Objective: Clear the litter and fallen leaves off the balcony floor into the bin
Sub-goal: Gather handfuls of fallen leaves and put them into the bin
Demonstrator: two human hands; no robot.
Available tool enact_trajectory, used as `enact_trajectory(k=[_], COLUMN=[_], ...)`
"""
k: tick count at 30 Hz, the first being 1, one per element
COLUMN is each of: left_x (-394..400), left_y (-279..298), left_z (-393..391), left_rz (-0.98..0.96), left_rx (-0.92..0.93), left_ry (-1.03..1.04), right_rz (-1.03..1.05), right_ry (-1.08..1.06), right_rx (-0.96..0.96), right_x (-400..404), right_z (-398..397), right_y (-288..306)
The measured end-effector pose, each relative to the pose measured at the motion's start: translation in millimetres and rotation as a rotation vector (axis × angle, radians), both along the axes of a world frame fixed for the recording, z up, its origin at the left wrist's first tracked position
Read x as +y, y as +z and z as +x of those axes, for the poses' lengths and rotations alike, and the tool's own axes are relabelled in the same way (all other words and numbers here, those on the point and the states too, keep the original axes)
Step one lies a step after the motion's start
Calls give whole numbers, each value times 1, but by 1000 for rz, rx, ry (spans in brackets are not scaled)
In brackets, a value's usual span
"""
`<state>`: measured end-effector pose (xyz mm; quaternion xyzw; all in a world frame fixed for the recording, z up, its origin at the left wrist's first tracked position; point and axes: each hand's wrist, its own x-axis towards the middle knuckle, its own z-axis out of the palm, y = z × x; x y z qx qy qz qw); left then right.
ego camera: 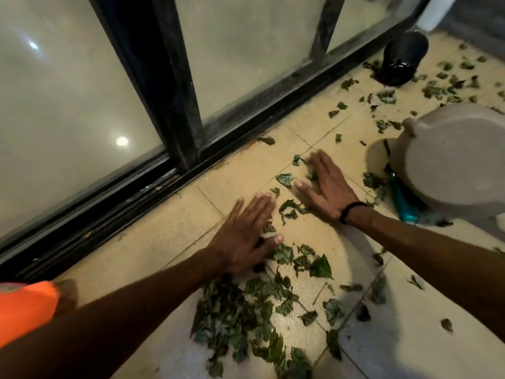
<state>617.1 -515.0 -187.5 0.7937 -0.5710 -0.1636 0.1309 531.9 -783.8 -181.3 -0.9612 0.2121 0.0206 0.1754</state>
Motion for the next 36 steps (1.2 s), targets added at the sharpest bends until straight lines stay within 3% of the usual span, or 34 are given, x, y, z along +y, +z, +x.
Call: enact_trajectory(k=[3,8,12,14,16,20,22,25,29,34,36], left_x=[-6,-65,-105,-117,-126,-126,-113,-73,-12,5,-4], left_y=[9,22,18,11,6,7,13,22,40,35,26], left_z=[1,76,118,124,118,104,88,48,3,-13,-12], left_rz=[-107,-144,-9,66,117,121,107,99,-76,-184,-151], left_rx=[12,10,-92,-91,-78,-68,-69,-37,88,141,144], left_ry=[-63,295,114,103,120,131,34,-160,-340,-216,-160], right_rz=[-48,-91,-88,-50,-27,-34,-11,18,11,38,86], right_ry=[194,333,733,806,655,-59,-207,-235,-173,299,313], right_rx=[-4,17,51,44,35,77,139,167,106,70,-13], right_x=[10,29,60,61,44,-20,-40,-52,-24,70,81], right_z=[23,42,-3,-39,-70,-104,-111,-107,-107,-140,-158], right_y=[1,3,10,24,38,38,28,14,17,20,25])
